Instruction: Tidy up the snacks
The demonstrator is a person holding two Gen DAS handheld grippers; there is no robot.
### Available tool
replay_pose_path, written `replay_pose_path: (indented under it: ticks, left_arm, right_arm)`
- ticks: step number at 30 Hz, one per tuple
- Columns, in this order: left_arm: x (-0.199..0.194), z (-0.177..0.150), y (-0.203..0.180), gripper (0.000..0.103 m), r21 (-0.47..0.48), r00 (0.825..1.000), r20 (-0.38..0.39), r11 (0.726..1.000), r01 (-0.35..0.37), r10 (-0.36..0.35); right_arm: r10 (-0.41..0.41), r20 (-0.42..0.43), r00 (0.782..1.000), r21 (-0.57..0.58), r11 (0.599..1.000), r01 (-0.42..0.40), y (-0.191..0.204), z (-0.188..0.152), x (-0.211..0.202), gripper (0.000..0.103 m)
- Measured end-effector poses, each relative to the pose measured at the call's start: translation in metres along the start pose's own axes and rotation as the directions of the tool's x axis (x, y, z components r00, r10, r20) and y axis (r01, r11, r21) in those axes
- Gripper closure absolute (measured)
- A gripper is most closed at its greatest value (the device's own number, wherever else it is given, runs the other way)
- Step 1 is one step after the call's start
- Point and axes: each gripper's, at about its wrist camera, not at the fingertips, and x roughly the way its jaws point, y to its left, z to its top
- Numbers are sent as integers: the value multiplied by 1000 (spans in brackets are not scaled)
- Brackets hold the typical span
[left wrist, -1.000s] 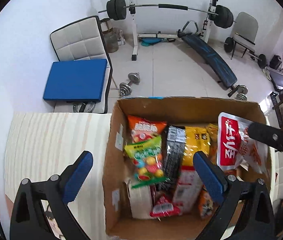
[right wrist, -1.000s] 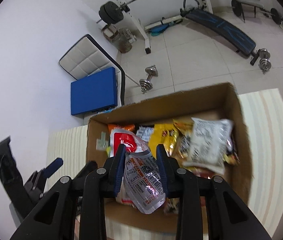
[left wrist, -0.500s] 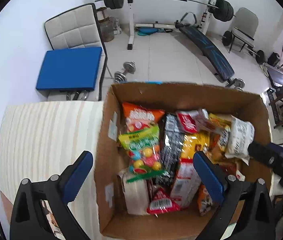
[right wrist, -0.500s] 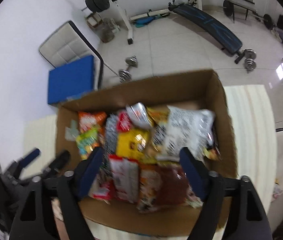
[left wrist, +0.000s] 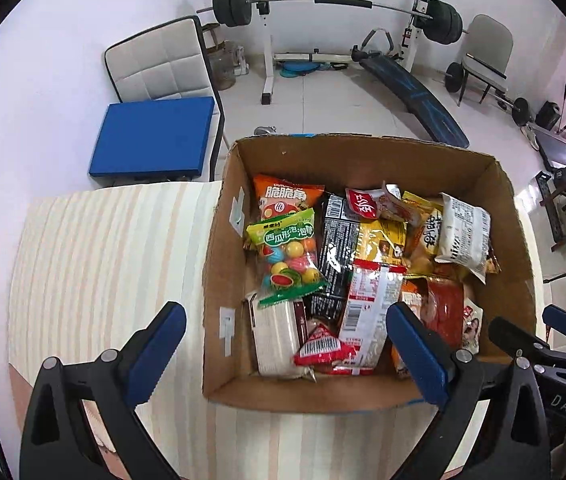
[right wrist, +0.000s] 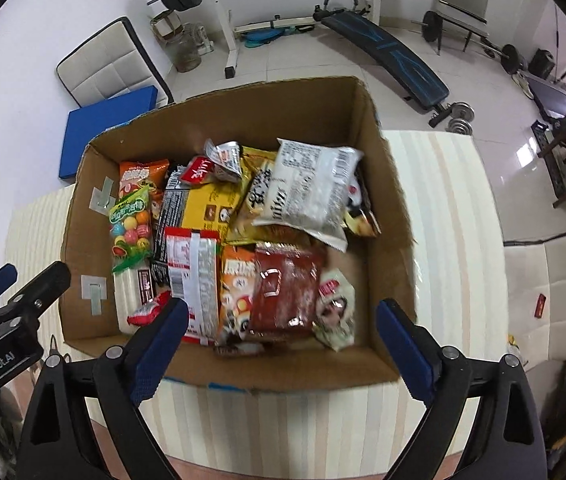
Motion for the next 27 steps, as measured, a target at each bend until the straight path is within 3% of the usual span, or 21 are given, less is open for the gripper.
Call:
replay_pose_path:
  ticks: [11, 27]
  left_arm:
    - [-67, -34, -3, 1, -22, 996, 82, 999, 38, -36]
    - [-192, -103, -15, 1, 17, 979, 189, 997, 74, -76]
  right_arm:
    - [7, 118, 993, 3, 1000, -8, -9, -42, -78, 6]
    - [30, 264, 964, -34, 999, -22, -17, -142, -221, 5]
